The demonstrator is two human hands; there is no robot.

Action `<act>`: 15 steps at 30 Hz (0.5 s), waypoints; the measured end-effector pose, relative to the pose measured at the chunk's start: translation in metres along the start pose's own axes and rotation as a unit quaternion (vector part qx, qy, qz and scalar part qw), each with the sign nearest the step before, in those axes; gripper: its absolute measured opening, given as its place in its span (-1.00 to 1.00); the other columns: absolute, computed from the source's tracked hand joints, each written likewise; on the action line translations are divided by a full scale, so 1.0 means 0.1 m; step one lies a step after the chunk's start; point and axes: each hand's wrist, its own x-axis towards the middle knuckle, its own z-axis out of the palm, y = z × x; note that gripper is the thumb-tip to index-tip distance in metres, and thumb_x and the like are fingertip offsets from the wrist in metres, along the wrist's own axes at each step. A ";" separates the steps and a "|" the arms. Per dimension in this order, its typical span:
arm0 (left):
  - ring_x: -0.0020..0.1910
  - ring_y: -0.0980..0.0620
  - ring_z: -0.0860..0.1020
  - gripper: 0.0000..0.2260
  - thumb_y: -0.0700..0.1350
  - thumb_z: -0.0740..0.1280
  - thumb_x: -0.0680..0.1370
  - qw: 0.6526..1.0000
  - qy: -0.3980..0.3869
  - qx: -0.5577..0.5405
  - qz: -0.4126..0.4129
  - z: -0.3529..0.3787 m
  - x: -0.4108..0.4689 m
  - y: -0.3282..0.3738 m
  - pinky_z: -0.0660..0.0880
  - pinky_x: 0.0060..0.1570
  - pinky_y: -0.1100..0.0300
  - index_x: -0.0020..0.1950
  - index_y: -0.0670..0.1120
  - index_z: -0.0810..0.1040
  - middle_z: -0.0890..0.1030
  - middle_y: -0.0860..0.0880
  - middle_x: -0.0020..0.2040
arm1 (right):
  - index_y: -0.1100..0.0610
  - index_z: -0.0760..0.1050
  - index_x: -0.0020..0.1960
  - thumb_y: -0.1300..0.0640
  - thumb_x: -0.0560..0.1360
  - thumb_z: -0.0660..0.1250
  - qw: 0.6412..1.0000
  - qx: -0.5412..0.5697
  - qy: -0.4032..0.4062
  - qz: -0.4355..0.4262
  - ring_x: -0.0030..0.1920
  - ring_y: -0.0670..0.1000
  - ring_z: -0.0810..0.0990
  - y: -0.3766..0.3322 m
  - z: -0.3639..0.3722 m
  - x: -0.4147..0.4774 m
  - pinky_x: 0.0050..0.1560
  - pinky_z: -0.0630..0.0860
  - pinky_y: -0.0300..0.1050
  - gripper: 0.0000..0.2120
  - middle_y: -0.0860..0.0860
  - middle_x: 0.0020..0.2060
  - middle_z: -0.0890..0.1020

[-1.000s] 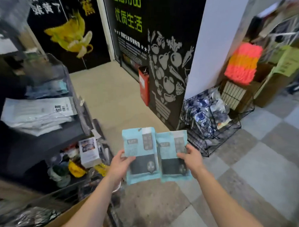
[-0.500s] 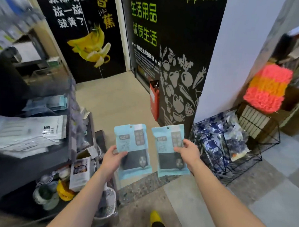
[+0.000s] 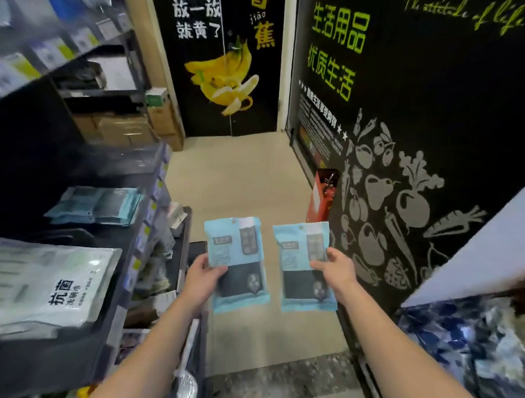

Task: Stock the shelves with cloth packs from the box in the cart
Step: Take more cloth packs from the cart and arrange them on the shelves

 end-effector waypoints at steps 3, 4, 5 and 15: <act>0.02 0.03 0.65 -0.72 -0.33 0.42 0.57 0.999 0.033 -0.003 -0.022 -0.06 0.42 0.04 0.56 -0.05 0.18 0.26 -0.18 0.52 0.67 -0.11 0.15 | 0.12 0.66 0.14 0.25 0.30 0.56 0.999 -0.023 -0.028 -0.008 0.02 0.12 0.72 -0.16 0.29 0.63 0.17 0.61 0.20 -0.60 0.04 -0.01 0.75; 0.02 0.03 0.65 -0.72 -0.33 0.41 0.57 0.999 0.045 -0.002 -0.026 -0.09 0.55 0.06 0.57 -0.04 0.18 0.26 -0.19 0.53 0.68 -0.13 0.17 | 0.12 0.65 0.17 0.24 0.28 0.57 0.999 -0.023 -0.041 -0.007 0.04 0.14 0.71 -0.22 0.41 0.83 0.18 0.60 0.21 -0.55 0.06 0.02 0.74; 0.00 0.05 0.65 -0.72 -0.35 0.41 0.57 0.998 0.058 -0.001 -0.028 -0.11 0.65 0.08 0.58 -0.08 0.24 0.26 -0.21 0.53 0.68 -0.13 0.15 | 0.15 0.60 0.28 0.26 0.30 0.58 0.998 -0.021 -0.052 -0.005 0.08 0.14 0.70 -0.29 0.52 1.00 0.21 0.59 0.20 -0.45 0.09 0.08 0.72; 0.00 0.06 0.65 -0.70 -0.35 0.43 0.57 0.958 0.281 -0.052 -0.031 -0.59 1.48 0.76 0.59 -0.13 0.30 0.29 -0.24 0.53 0.69 -0.11 0.17 | 0.23 0.41 0.48 0.35 0.34 0.55 0.958 -0.054 -0.278 -0.039 0.07 0.11 0.70 -1.56 2.05 2.39 0.21 0.61 0.16 -0.27 0.13 0.14 0.68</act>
